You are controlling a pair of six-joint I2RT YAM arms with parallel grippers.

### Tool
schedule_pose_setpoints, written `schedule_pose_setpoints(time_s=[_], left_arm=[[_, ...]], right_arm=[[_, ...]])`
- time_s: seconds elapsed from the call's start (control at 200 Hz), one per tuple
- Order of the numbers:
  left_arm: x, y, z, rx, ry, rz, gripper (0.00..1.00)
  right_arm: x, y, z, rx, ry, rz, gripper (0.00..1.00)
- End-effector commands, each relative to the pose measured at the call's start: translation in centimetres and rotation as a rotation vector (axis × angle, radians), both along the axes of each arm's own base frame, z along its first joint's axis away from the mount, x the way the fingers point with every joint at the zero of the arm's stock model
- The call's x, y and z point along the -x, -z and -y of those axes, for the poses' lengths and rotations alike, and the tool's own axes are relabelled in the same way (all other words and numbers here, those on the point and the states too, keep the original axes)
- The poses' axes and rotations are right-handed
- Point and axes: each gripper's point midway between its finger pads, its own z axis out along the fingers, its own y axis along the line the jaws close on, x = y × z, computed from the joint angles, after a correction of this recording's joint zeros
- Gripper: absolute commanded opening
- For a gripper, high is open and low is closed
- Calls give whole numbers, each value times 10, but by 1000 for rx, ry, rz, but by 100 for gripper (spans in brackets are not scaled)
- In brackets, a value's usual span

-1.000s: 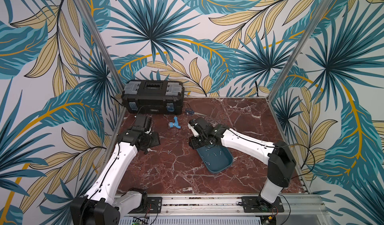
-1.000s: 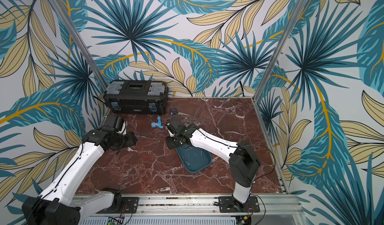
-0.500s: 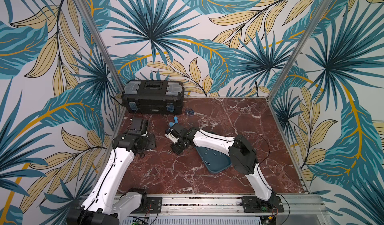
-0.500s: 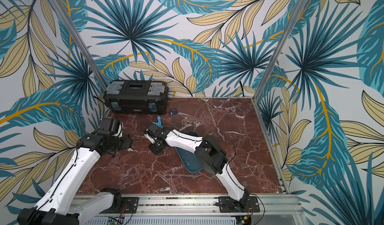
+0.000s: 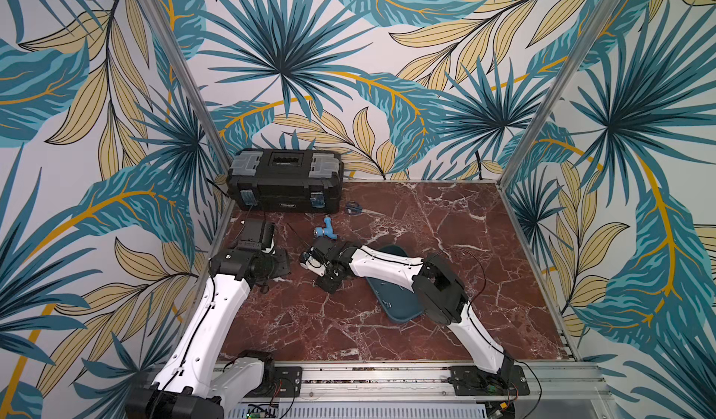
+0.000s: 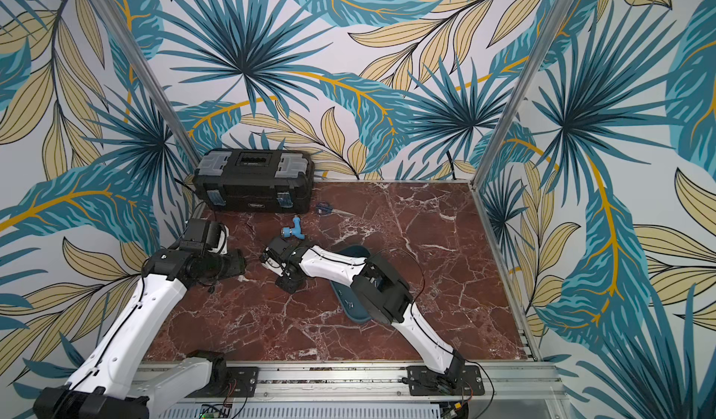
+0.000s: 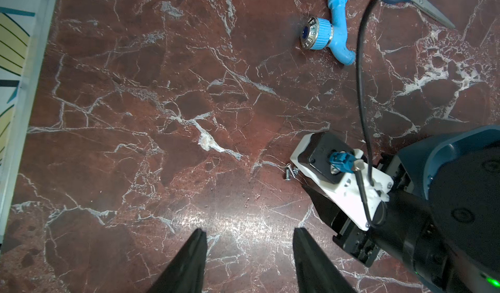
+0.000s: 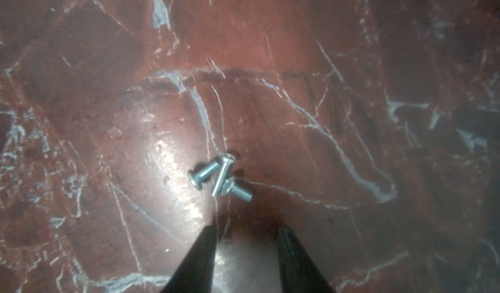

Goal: Put the screws on the desktop into the storage box
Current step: Pick up the screw from the center of the board.

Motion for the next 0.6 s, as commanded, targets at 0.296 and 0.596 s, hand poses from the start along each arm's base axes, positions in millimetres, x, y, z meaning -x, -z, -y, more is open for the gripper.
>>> schedule_pose_setpoints(time_s=[0.296, 0.596], left_arm=[[3, 10, -1, 1, 5, -19, 56], [3, 10, -1, 2, 7, -21, 56]], right_arm=[[2, 38, 2, 80, -30, -31, 41], [2, 45, -3, 78, -37, -41, 38]])
